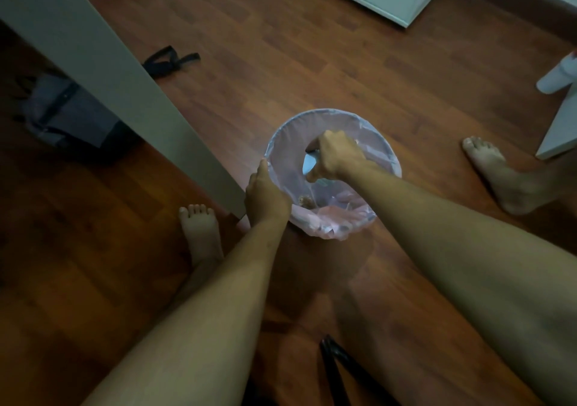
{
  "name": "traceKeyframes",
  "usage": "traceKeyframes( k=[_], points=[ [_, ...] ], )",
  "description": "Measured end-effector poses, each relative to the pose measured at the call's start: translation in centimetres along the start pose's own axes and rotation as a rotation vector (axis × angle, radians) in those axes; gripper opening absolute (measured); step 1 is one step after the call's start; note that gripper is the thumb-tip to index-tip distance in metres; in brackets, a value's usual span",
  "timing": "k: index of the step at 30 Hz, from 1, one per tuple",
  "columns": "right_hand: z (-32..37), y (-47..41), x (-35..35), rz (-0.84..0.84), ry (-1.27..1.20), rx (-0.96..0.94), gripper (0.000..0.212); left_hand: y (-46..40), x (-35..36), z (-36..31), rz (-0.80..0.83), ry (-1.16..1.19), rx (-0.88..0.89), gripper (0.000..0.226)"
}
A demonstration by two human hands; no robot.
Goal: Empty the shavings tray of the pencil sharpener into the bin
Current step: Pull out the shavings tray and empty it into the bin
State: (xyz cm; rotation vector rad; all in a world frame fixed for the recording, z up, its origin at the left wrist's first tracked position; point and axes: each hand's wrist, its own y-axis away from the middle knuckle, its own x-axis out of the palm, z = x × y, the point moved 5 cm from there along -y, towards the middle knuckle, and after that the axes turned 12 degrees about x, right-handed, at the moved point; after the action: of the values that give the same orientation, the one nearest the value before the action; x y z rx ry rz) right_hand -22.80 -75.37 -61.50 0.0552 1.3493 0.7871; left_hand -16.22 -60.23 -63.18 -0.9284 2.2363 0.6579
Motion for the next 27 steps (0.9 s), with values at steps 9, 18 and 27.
traceKeyframes(
  k=[9, 18, 27],
  points=[
    [0.1, 0.2, -0.1, -0.01, -0.002, 0.024, 0.069, 0.1, -0.2, -0.2, 0.013, 0.006, -0.01, 0.073],
    [0.0, 0.4, 0.0, -0.016, -0.009, 0.044, 0.069, 0.0, -0.1, -0.1, 0.012, 0.025, -0.021, 0.075],
    [-1.8, 1.9, -0.6, -0.016, -0.334, 0.168, 0.068, 0.0, -2.4, -1.1, 0.037, -0.076, 0.04, 0.058]
  ],
)
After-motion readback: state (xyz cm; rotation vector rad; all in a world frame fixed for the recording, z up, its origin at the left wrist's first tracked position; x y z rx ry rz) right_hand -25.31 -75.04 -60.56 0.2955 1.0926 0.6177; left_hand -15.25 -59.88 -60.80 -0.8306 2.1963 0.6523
